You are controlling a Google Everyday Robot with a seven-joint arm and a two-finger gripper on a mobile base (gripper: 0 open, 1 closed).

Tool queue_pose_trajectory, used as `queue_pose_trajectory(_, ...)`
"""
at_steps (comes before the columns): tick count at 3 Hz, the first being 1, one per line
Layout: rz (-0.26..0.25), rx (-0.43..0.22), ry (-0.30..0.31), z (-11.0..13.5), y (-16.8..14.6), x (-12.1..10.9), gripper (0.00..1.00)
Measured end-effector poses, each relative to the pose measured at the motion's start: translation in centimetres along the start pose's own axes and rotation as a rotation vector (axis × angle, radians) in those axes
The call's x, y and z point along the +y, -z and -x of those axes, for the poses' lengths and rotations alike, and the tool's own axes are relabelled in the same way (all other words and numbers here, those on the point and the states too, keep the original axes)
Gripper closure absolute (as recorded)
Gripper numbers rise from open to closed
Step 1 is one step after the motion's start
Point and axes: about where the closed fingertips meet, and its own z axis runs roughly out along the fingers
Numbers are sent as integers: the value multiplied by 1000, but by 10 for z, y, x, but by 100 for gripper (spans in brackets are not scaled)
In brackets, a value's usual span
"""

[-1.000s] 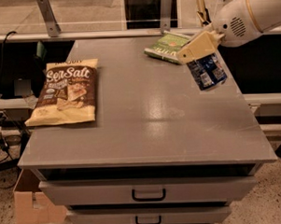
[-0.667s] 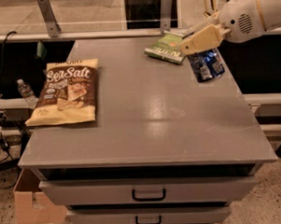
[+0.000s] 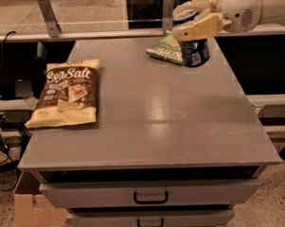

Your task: Place pepsi can upright

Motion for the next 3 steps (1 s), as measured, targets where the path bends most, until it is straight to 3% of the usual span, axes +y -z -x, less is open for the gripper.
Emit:
queue_pose_trajectory(1,91,-104,103,-2,-10,5,100)
queue_pose_trajectory(2,137,-191,144,-17,-16,13,100)
queue_pose_trajectory(3,147,-260,107,-43,-20,19,100)
